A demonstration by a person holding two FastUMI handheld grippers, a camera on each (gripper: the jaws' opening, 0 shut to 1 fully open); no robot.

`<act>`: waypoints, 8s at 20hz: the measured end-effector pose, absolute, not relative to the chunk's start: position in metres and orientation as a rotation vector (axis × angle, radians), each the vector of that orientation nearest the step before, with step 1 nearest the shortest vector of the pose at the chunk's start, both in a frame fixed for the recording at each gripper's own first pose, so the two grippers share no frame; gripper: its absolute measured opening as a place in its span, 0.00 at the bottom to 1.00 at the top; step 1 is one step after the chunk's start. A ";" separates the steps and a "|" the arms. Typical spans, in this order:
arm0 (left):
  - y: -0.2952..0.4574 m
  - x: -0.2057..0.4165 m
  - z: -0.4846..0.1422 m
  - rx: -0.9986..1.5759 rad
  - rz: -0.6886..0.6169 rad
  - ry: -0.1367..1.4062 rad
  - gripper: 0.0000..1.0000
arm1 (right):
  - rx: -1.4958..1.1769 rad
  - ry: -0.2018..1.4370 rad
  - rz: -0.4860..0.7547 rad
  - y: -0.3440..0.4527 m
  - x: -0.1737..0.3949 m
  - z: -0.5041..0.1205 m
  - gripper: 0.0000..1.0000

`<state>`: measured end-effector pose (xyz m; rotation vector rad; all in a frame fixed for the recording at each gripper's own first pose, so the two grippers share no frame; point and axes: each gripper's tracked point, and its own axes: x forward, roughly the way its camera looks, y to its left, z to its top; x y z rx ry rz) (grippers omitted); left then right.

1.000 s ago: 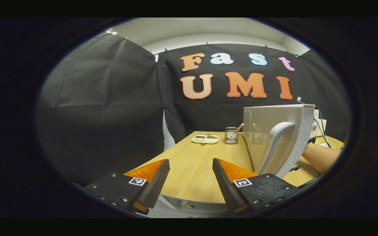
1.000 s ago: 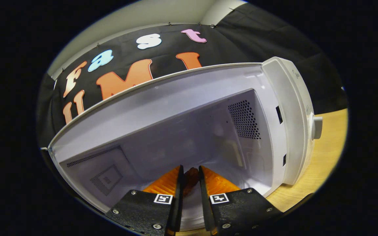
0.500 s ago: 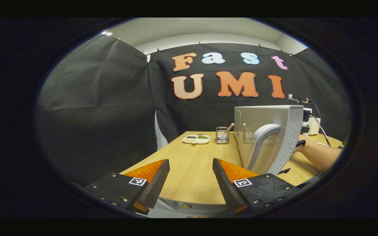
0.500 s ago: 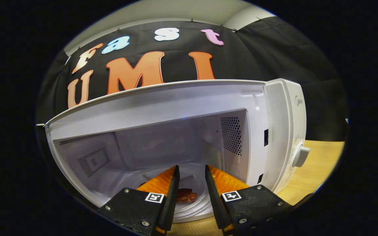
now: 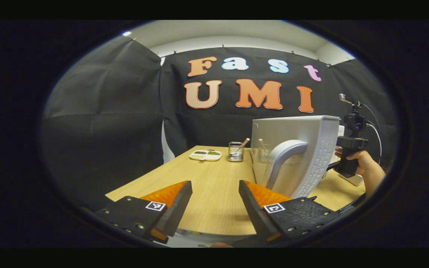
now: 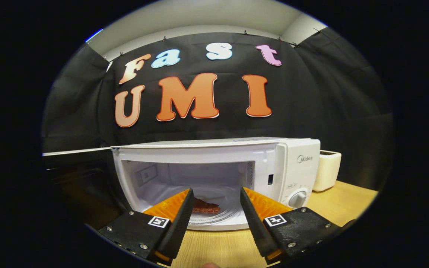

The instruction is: Open the microwave oven with the left hand, put the food in, and close the microwave oven.

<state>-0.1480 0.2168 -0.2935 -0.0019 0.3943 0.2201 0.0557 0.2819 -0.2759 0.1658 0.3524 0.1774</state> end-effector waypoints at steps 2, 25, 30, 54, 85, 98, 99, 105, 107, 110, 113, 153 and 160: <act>0.201 -0.146 -0.294 -0.021 0.189 0.400 0.83 | 0.152 0.338 0.220 0.270 0.043 -0.257 0.83; -0.032 -0.025 -0.315 -0.048 -0.211 0.381 0.70 | 0.124 0.290 0.173 0.067 -0.020 -0.203 0.89; -0.073 0.003 -0.337 -0.050 -0.246 0.420 0.26 | 0.136 0.270 0.166 0.042 -0.020 -0.200 0.90; -0.145 0.143 -0.402 -0.032 -0.148 0.453 0.04 | 0.206 0.306 0.102 -0.040 -0.031 -0.237 0.89; 0.082 -0.006 -0.030 0.108 0.112 0.077 0.78 | 0.089 0.103 0.168 0.027 0.005 -0.043 0.89; 0.149 -0.039 0.113 0.162 0.299 -0.067 0.79 | 0.178 -0.025 0.253 0.063 0.011 0.069 0.90; 0.145 -0.038 0.112 0.152 0.292 -0.062 0.78 | 0.199 -0.029 0.262 0.064 0.009 0.071 0.90; 0.139 -0.027 0.088 0.150 0.250 -0.001 0.79 | 0.183 0.006 0.258 0.063 0.019 0.056 0.88; 0.141 -0.022 0.085 0.149 0.250 0.001 0.79 | 0.187 0.009 0.268 0.068 0.022 0.057 0.89; 0.144 -0.023 0.081 0.151 0.254 0.006 0.81 | 0.182 0.012 0.277 0.073 0.029 0.053 0.88; 0.150 -0.020 0.076 0.164 0.260 0.013 0.79 | 0.177 0.016 0.295 0.085 0.035 0.050 0.89; 0.084 0.017 0.050 0.149 0.177 0.008 0.86 | 0.084 0.021 0.389 0.099 0.047 0.046 0.95; 0.061 0.025 0.031 0.137 0.167 0.014 0.86 | 0.097 0.040 0.409 0.086 0.047 0.021 0.95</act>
